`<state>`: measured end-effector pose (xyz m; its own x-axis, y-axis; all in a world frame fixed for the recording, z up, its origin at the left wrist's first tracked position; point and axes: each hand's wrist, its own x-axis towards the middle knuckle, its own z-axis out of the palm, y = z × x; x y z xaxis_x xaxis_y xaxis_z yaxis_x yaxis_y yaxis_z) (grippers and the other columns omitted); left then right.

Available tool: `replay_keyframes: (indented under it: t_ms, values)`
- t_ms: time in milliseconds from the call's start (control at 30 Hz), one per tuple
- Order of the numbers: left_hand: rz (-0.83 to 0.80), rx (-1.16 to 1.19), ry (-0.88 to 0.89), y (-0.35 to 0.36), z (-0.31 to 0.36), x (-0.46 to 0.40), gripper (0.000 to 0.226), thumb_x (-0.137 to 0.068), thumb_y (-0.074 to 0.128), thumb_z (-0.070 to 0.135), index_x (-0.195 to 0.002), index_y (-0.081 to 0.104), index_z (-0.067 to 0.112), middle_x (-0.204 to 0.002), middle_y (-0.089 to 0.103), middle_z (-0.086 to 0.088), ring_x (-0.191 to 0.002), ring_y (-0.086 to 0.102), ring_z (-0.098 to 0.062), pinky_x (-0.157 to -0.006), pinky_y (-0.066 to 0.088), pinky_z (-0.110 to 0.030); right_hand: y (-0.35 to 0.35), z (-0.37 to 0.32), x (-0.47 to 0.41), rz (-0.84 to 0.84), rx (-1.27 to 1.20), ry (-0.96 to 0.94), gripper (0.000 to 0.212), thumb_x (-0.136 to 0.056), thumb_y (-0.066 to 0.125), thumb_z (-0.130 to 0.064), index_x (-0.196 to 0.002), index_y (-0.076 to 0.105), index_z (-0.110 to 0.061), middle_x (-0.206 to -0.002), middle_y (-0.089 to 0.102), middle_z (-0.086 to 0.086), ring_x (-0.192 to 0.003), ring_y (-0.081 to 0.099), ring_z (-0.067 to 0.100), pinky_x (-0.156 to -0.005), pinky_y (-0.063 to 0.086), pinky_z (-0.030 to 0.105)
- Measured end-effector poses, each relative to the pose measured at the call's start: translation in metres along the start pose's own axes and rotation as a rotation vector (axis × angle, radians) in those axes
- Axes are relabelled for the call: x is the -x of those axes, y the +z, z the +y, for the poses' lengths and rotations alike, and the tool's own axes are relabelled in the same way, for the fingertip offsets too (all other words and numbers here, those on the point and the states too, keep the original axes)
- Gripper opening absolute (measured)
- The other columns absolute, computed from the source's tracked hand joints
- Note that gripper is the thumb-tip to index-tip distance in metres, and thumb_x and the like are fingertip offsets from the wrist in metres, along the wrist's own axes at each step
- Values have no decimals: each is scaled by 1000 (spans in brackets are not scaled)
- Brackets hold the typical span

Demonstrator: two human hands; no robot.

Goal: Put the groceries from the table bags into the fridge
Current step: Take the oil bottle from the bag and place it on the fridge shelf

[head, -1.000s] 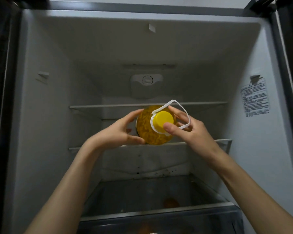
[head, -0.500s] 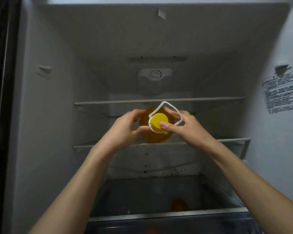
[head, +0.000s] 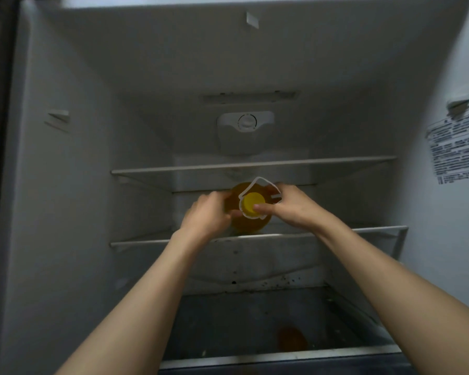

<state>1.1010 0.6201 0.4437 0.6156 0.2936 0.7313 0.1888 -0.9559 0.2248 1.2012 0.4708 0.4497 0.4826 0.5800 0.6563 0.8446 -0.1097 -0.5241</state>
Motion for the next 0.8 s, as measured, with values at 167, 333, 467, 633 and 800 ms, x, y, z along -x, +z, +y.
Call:
replay_keyframes:
  t_ms: [167,333,467,633,800]
  values:
    - [-203,-84,-26,5,8,-10,52,-96,34,49,-144,28,30,-138,49,-11,-123,48,-32,-99,40,-39,-3,6,-7,-17,17,102,72,-82,69,-34,-139,32,-13,-137,48,8,-120,49,22,-91,40,29]
    - [-300,-149,-28,-2,11,-6,57,-97,26,51,-149,10,34,-151,33,-4,-141,22,-30,-112,24,-46,-1,2,6,-20,106,95,84,-86,62,-36,-149,10,-16,-150,31,12,-134,35,29,-105,34,37]
    - [-208,-256,33,-16,29,28,60,-97,28,48,-149,2,33,-157,13,4,-145,10,-25,-113,15,-54,-2,6,45,140,281,-67,76,-89,56,-41,-148,15,-18,-153,26,10,-139,26,27,-113,26,45]
    - [0,-459,114,-37,59,93,64,-97,27,49,-147,-11,35,-158,-7,0,-144,-11,-26,-116,1,-54,-7,-15,109,149,580,-234,79,-90,46,-53,-149,1,-28,-158,-5,1,-144,-11,19,-117,-5,47]
    - [116,-461,67,-52,70,176,66,-96,31,47,-147,-9,35,-158,-8,-3,-144,-13,-26,-115,-2,-52,4,-36,176,115,504,-273,85,-86,48,-58,-148,-4,-32,-157,-12,0,-143,-18,19,-115,-9,50]
